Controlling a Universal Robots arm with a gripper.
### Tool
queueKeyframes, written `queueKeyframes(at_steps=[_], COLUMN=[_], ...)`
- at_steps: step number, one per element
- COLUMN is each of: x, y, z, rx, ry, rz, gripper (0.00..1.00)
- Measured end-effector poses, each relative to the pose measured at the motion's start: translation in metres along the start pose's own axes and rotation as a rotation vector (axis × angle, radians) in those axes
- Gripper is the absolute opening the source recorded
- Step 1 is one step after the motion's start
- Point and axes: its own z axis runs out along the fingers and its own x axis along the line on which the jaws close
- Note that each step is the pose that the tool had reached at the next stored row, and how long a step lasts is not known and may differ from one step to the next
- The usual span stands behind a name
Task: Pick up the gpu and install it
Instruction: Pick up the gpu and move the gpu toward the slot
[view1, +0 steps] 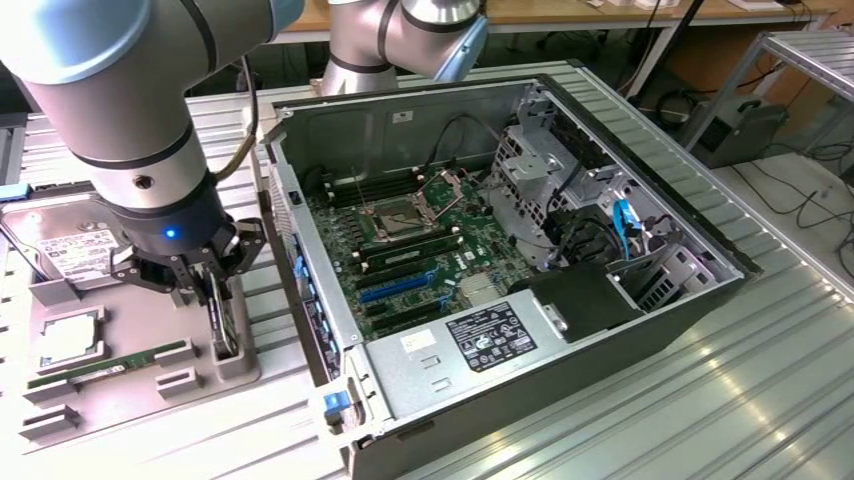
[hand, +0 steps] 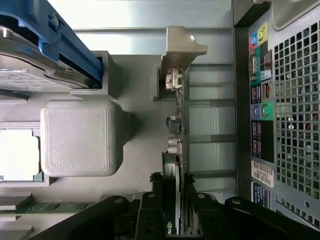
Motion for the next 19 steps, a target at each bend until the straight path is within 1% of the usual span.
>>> queueKeyframes(at_steps=[8,13,16,19], x=[0.0000,-0.0001,-0.0002,-0.0004], y=[0.0000,0.0001,0.0002,0.0004], z=[0.0000,-0.0021,-0.0050,-0.0094], rx=[-0.0001,-0.0058,-0.0119,-0.0166], ry=[0.0003,0.0005,0.0007,0.0010], rz=[-0.003,-0.007,-0.010,-0.012], gripper=[0.27,0.27,0.27,0.27])
